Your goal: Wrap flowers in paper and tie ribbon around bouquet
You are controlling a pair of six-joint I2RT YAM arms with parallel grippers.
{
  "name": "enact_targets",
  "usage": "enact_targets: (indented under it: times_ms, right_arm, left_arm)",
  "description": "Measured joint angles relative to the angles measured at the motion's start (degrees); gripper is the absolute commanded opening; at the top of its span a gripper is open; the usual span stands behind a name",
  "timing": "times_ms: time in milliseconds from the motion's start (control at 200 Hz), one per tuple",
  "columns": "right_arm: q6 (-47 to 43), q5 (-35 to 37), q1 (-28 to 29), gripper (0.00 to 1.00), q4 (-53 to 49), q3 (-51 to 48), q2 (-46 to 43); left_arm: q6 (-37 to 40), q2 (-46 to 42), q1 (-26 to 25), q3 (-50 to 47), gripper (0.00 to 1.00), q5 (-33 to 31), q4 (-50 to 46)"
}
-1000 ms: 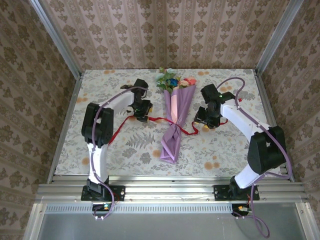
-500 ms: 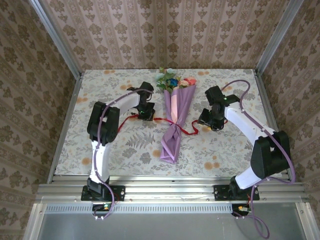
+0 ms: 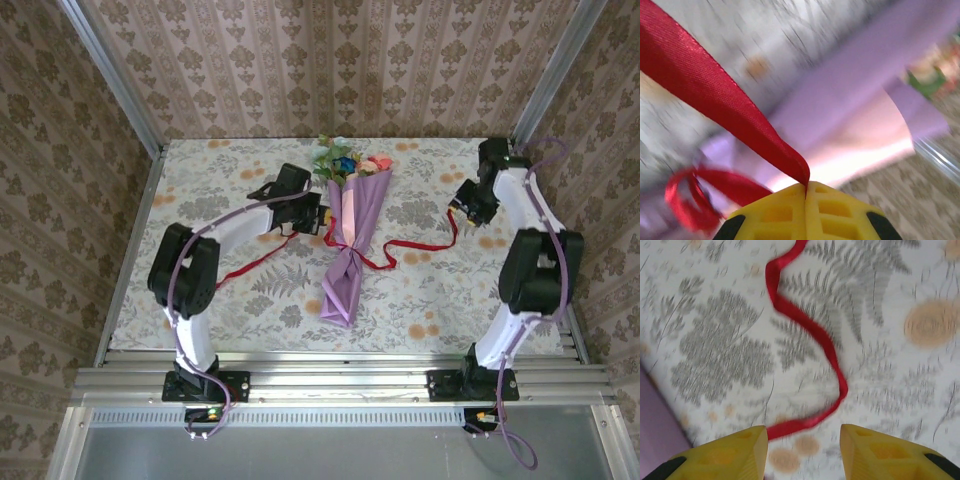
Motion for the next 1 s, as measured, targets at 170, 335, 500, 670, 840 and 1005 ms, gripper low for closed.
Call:
enact_targets:
  times_ms: [170, 335, 500, 670, 840, 1005]
  right_arm:
    - [-1.9, 1.66, -0.48, 0.44, -0.39, 11.3, 13.51]
    - [-2.54, 2.43, -0.44, 0.44, -1.11, 17.46, 21.38]
    - [-3.13, 2.56, -0.44, 0.44, -1.84, 22.99, 26.95]
    - [-3.39, 2.6, -0.44, 0.33, -3.28, 26.32, 30.4]
    - [-2.8, 2.56, -0.68, 0.0, -4.0, 28.22, 31.54]
    - [-1.75, 2.6, 0.0, 0.0, -2.36, 24.17, 28.15]
  left_arm:
    - [-1.03, -4.2, -1.92, -2.23, 0.0, 1.77, 4.63]
    - [-0.81, -5.03, -1.92, -3.28, 0.0, 2.82, 6.16]
    - [-0.81, -6.14, -2.03, -5.2, 0.0, 4.22, 8.04]
    - [-0.81, -6.45, -2.84, -5.62, 0.0, 6.05, 11.02]
    - [0.81, -6.43, -3.85, -5.49, 0.0, 8.41, 12.7]
    - [7.61, -6.43, -3.91, -2.62, 0.0, 9.7, 9.62]
